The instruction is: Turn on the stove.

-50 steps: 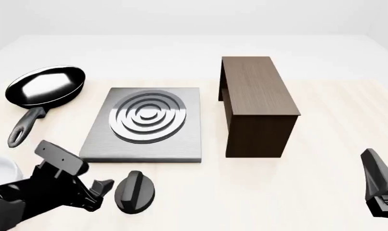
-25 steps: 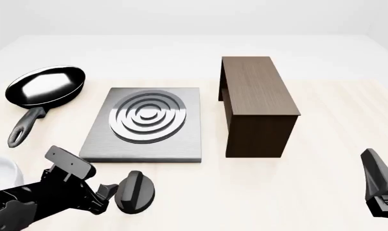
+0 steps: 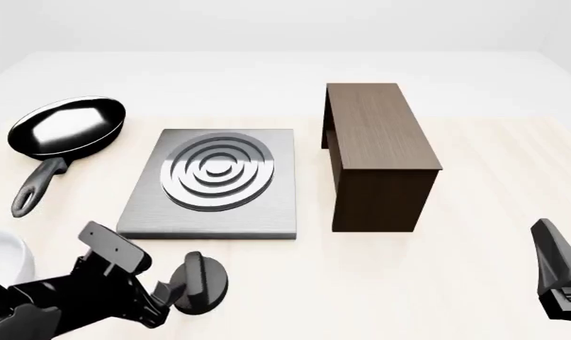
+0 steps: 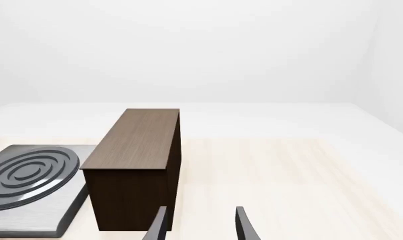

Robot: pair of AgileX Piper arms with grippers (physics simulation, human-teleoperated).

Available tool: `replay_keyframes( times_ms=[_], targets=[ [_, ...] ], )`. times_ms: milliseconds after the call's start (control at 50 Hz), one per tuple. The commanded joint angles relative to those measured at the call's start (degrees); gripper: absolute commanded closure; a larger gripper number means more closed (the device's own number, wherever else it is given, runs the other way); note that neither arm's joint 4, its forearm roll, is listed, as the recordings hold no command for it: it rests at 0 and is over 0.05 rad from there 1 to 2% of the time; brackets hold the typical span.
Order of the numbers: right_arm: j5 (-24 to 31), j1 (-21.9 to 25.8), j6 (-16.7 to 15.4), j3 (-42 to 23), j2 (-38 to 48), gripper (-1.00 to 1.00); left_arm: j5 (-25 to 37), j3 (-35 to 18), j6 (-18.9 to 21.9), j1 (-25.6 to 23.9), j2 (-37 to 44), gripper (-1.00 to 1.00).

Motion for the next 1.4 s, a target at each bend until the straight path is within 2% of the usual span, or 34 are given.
replay_keyframes(
  times_ms=[20,580,1080,1400],
  targets=[
    [0.01,0.06,-0.02,0.03,-0.04,-1.00,-2.77,3.84,-0.53,-1.75,-1.40,-1.00],
    [0.00,0.19,-0.10,0.03,0.04,-1.00,-4.90,2.21,-2.40,-2.41,2.03,-1.00],
    [0.00,0.21,-0.11,0.03,0.05,-1.00,-4.79,3.28,-0.61,0.83,0.83,-1.00],
    [0.00,0.23,-0.08,0.03,0.03,-1.00,0.83,3.17,2.53,5.87,-7.26,-1.00]
  ],
)
